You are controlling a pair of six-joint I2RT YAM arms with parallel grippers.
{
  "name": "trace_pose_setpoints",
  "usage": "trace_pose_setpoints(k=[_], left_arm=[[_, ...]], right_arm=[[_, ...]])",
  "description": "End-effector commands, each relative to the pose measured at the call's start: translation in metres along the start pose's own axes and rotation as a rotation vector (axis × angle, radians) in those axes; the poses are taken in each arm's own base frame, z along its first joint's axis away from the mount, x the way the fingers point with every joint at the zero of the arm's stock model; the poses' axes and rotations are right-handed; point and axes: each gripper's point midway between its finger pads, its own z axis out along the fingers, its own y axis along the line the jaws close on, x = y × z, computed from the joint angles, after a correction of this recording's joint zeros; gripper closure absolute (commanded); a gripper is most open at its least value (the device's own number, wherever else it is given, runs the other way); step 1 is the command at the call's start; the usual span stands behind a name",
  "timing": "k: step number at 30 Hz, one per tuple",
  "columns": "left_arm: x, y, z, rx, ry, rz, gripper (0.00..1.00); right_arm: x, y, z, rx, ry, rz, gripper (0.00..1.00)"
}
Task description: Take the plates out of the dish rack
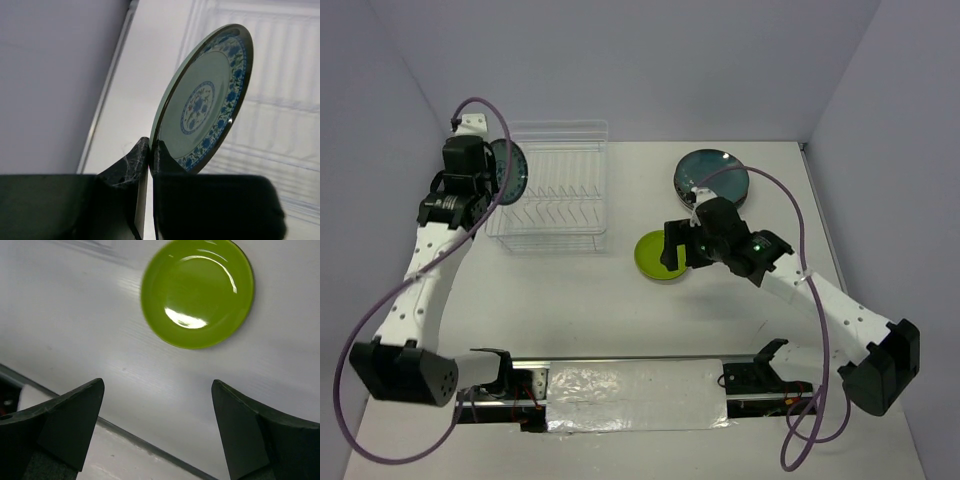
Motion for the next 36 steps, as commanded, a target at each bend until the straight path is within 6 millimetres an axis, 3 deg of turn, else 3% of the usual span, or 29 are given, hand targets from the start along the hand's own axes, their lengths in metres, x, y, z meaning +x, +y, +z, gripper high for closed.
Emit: trace_pose_setpoints(k=[1, 2, 3, 4, 5, 7, 8, 13, 14, 16, 17, 22, 24, 25, 26, 27, 29, 31, 32, 33, 34, 35, 36], left_arm=[[-0.037, -0.023, -0.039, 0.181, -0.142, -0.134, 1.0], [-0.044, -0.031, -0.054, 0.26, -0.156, -0.164, 1.0], [-0.045, -0.042, -0.061, 0.331, -0.145, -0.175, 1.0], [-0.033, -0.059, -0.072, 0.435, -0.077, -0.183, 1.0], [-0.032, -0.069, -0.077, 0.493, -0.046, -0.205, 1.0], [-0.022, -0.099, -0.093, 0.665, 0.024, -0.25, 1.0], [-0.014, -0.125, -0.111, 0.84, 0.045, -0.258, 1.0], [-0.001, -0.174, -0.163, 1.156, 0.064, -0.337, 1.0], [0.01, -0.185, -0.174, 1.207, 0.089, -0.331, 1.0], [0.01, -0.199, -0.193, 1.305, 0.093, -0.346, 1.0], [0.015, -0.207, -0.203, 1.344, 0.099, -0.346, 1.0], [0.039, -0.217, -0.197, 1.337, 0.131, -0.369, 1.0], [0.044, -0.22, -0.197, 1.352, 0.145, -0.375, 1.0], [0.043, -0.222, -0.2, 1.383, 0.136, -0.376, 1.0], [0.048, -0.224, -0.199, 1.385, 0.157, -0.385, 1.0], [0.045, -0.225, -0.199, 1.396, 0.136, -0.385, 1.0], [0.049, -0.227, -0.193, 1.372, 0.142, -0.38, 1.0], [0.049, -0.225, -0.182, 1.303, 0.144, -0.385, 0.81], [0.049, -0.225, -0.176, 1.272, 0.144, -0.379, 0.5], [0.047, -0.222, -0.172, 1.243, 0.141, -0.379, 0.33], [0.04, -0.221, -0.169, 1.217, 0.129, -0.378, 0.22], [0.042, -0.217, -0.16, 1.153, 0.138, -0.372, 0.01], [0.036, -0.215, -0.157, 1.126, 0.128, -0.373, 0.0]], right_arm=[[-0.039, 0.051, -0.029, -0.267, -0.19, 0.024, 0.03], [-0.034, 0.062, -0.03, -0.351, -0.199, 0.017, 0.01], [-0.05, 0.097, -0.05, -0.56, -0.282, -0.029, 0.0], [-0.057, 0.111, -0.066, -0.653, -0.336, -0.04, 0.0], [-0.058, 0.117, -0.071, -0.704, -0.357, -0.043, 0.0], [-0.079, 0.127, -0.082, -0.749, -0.436, -0.034, 0.0], [-0.094, 0.13, -0.09, -0.746, -0.472, -0.029, 0.0], [-0.129, 0.12, -0.072, -0.599, -0.517, 0.025, 0.0], [-0.139, 0.117, -0.063, -0.558, -0.527, 0.034, 0.0], [-0.136, 0.105, -0.046, -0.469, -0.489, 0.041, 0.02], [-0.137, 0.087, -0.034, -0.363, -0.485, 0.077, 0.02], [-0.12, 0.051, -0.021, -0.205, -0.504, 0.126, 0.04], [-0.118, 0.05, -0.027, -0.22, -0.523, 0.117, 0.08], [-0.112, 0.051, -0.025, -0.237, -0.511, 0.098, 0.15], [-0.111, 0.055, -0.026, -0.267, -0.509, 0.087, 0.39], [-0.104, 0.069, -0.028, -0.352, -0.472, 0.051, 0.52], [-0.098, 0.076, -0.028, -0.414, -0.446, 0.045, 1.0], [-0.087, 0.085, -0.031, -0.505, -0.409, 0.043, 1.0], [-0.087, 0.085, -0.034, -0.544, -0.399, 0.07, 1.0], [-0.092, 0.08, -0.035, -0.543, -0.422, 0.092, 1.0], [-0.09, 0.074, -0.032, -0.538, -0.414, 0.12, 1.0], [-0.095, 0.056, -0.027, -0.497, -0.421, 0.165, 1.0], [-0.097, 0.042, -0.021, -0.451, -0.413, 0.235, 1.0]])
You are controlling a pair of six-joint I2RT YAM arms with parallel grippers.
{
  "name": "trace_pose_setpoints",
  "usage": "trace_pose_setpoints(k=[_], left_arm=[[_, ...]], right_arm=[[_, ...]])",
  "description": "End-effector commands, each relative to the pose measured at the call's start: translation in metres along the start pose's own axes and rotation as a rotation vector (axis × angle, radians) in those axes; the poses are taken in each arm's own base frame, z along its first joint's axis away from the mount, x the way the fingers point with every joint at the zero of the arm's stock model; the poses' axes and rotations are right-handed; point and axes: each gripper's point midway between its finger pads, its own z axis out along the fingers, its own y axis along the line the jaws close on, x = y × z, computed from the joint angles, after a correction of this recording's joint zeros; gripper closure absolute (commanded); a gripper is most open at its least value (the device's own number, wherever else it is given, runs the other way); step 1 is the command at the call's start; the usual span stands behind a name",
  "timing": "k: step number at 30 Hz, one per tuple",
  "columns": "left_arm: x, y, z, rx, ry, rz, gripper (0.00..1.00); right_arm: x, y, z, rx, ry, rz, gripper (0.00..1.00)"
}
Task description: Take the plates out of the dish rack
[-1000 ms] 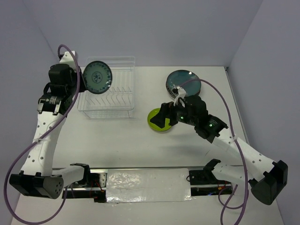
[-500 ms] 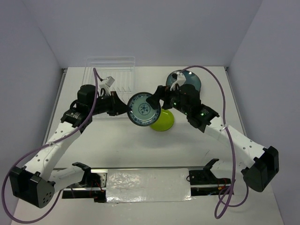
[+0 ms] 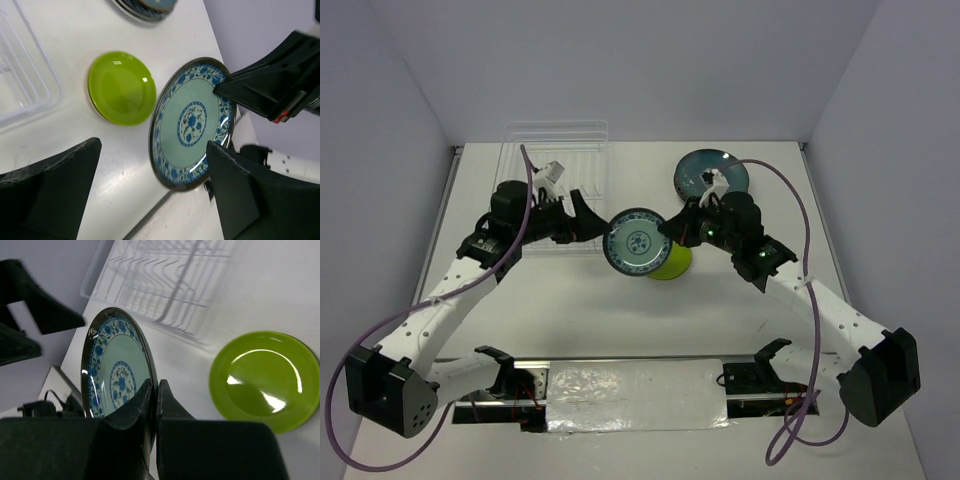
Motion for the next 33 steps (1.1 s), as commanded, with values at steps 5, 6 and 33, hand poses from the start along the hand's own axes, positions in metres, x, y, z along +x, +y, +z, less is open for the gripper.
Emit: trace_pose_setpoints(k=[5, 6, 33], left_arm=[[-0.047, 0.035, -0.031, -0.348, -0.162, 0.074, 0.0], [-0.05, 0.036, -0.041, -0.381, -0.185, 0.089, 0.0], [0.003, 0.087, -0.105, -0.615, -0.159, 0.255, 0.0]], right_arm=[[-0.024, -0.1, -0.011, 0.339, -0.132, 0.292, 1.0], [-0.025, -0.116, -0.013, 0.392, -0.149, 0.299, 1.0], [0.098, -0.161, 0.003, 0.517, 0.325, 0.179, 0.18]])
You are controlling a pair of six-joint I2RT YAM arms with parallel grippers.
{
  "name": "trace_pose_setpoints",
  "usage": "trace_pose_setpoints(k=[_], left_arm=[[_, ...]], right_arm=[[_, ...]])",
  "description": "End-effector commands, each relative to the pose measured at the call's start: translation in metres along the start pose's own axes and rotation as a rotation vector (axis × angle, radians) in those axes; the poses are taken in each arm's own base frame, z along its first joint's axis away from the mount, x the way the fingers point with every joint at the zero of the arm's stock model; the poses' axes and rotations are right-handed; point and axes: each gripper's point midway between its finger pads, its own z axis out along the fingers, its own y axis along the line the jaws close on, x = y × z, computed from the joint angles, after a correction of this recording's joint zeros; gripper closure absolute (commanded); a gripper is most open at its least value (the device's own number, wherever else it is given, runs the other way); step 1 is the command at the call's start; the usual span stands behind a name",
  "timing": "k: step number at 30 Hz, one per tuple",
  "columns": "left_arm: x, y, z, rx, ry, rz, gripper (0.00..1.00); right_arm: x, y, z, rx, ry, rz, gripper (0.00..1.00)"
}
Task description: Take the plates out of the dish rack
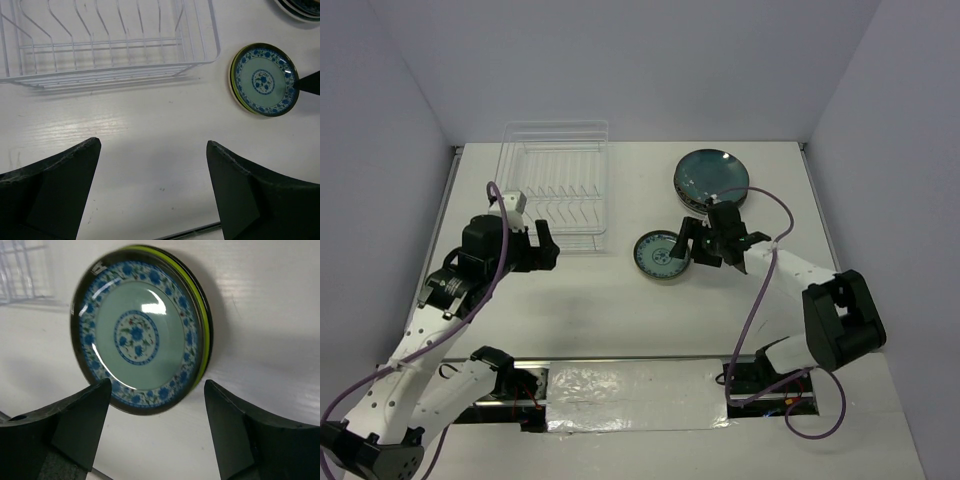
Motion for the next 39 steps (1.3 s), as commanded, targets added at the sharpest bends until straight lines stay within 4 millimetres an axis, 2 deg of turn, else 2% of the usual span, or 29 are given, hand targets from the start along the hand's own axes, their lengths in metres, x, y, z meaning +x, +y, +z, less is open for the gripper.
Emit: trace_pose_setpoints(k=[1, 2, 4, 5, 6, 7, 8, 9, 10, 11, 12, 13, 15, 16, 19, 23, 29, 39], left_arm=[[-0.004, 0.008, 0.002, -0.041, -0.036, 0.001, 0.0], [-0.004, 0.014, 0.003, -0.077, -0.042, -0.012, 0.01], [-0.007, 0.025, 0.001, -0.14, -0.061, -0.034, 0.0], [-0.013, 0.039, -0.004, -0.226, -0.096, -0.051, 0.01], [-0.012, 0.046, -0.007, -0.264, -0.101, -0.065, 0.01], [-0.016, 0.052, -0.013, -0.298, -0.125, -0.072, 0.01], [-0.022, 0.062, -0.021, -0.359, -0.16, -0.092, 0.01], [-0.024, 0.066, -0.026, -0.379, -0.17, -0.094, 0.0], [-0.029, 0.068, -0.035, -0.389, -0.204, -0.104, 0.0], [-0.032, 0.07, -0.04, -0.395, -0.223, -0.103, 0.01], [-0.034, 0.074, -0.045, -0.414, -0.242, -0.105, 0.01], [-0.039, 0.074, -0.055, -0.409, -0.279, -0.113, 0.01], [-0.04, 0.076, -0.063, -0.412, -0.299, -0.11, 0.01], [-0.043, 0.076, -0.07, -0.402, -0.32, -0.116, 0.0], [-0.044, 0.07, -0.079, -0.368, -0.315, -0.114, 0.01], [-0.044, 0.063, -0.091, -0.325, -0.3, -0.113, 0.01], [-0.048, 0.062, -0.113, -0.302, -0.35, -0.126, 0.01], [-0.049, 0.063, -0.111, -0.314, -0.341, -0.111, 0.01]], right_arm=[[-0.002, -0.017, -0.017, 0.14, 0.008, -0.063, 0.18], [-0.011, -0.014, -0.027, 0.155, -0.026, -0.072, 0.18], [-0.014, -0.016, -0.047, 0.189, -0.055, -0.088, 0.18], [-0.032, -0.007, -0.072, 0.178, -0.159, -0.115, 0.18], [-0.034, 0.0, -0.087, 0.167, -0.19, -0.171, 0.17], [-0.045, 0.011, -0.105, 0.155, -0.248, -0.202, 0.15], [-0.06, 0.015, -0.135, 0.171, -0.35, -0.229, 0.0], [-0.054, 0.011, -0.15, 0.212, -0.342, -0.281, 0.0], [-0.068, 0.017, -0.175, 0.227, -0.398, -0.288, 0.0], [-0.074, 0.012, -0.198, 0.272, -0.442, -0.281, 0.0], [-0.064, 0.001, -0.213, 0.324, -0.401, -0.294, 0.0], [-0.071, 0.007, -0.235, 0.316, -0.442, -0.288, 0.0], [-0.067, 0.006, -0.266, 0.307, -0.483, -0.295, 0.0], [-0.068, 0.011, -0.288, 0.268, -0.534, -0.29, 0.0], [-0.06, 0.004, -0.322, 0.271, -0.582, -0.292, 0.0], [-0.049, -0.008, -0.342, 0.29, -0.598, -0.297, 0.0], [-0.044, -0.012, -0.351, 0.273, -0.634, -0.295, 0.0], [-0.047, -0.004, -0.347, 0.24, -0.636, -0.306, 0.0]])
